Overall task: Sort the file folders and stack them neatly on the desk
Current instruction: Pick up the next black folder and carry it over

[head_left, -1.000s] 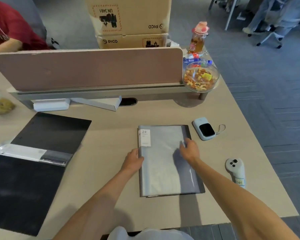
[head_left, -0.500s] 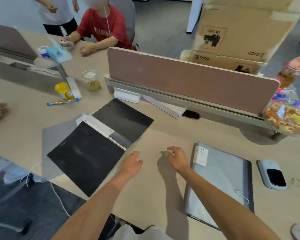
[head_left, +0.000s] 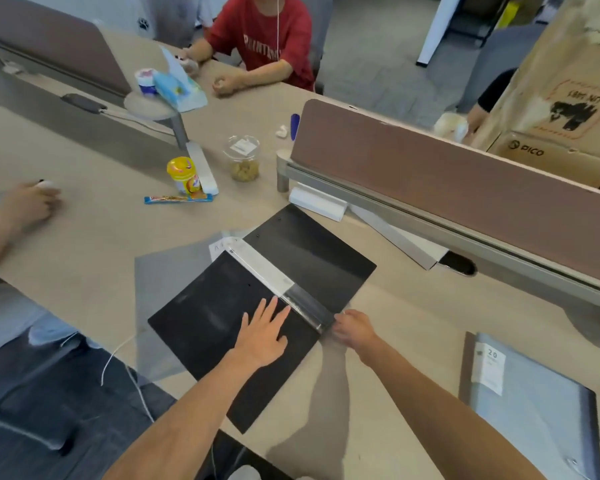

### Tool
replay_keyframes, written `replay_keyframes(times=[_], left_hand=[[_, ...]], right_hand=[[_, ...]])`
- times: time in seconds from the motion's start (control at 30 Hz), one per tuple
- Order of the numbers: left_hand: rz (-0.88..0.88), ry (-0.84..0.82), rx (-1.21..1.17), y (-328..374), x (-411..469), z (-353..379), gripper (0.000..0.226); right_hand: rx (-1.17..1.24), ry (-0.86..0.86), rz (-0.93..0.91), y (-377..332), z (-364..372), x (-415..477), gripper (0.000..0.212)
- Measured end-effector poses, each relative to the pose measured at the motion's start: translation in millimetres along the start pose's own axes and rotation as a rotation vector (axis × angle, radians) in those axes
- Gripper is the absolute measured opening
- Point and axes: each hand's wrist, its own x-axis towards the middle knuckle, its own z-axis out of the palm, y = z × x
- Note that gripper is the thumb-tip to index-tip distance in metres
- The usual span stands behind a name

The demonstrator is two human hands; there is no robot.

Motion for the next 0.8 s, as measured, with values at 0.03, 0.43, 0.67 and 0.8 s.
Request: replay_keyframes(times=[0.03,0.43,0.67,0.8], left_hand=[[0.016,-0.031,0.027,-5.5,3.7,-1.2,0.065],[0.093,-0.011,-0.111,-24.5,8.0,-16.6,0.058],[-0.144,0.293,-0.472,4.2,-13.4,-34.5,0.053],[-0.309,0.436,-0.743,36.8,-34.4,-47.2,0.062]], right_hand=[[0.091,0.025,0.034,-2.4,2.9,3.6,0.036],[0.366,0.069,-0.063,-18.9,33.2,21.6,0.016],[0.515,-0.03,-0.173,-34.9,16.5,-12.2,0.032],[0.631,-0.142,-0.229,-27.0,-6.5,-39.5,0.028]])
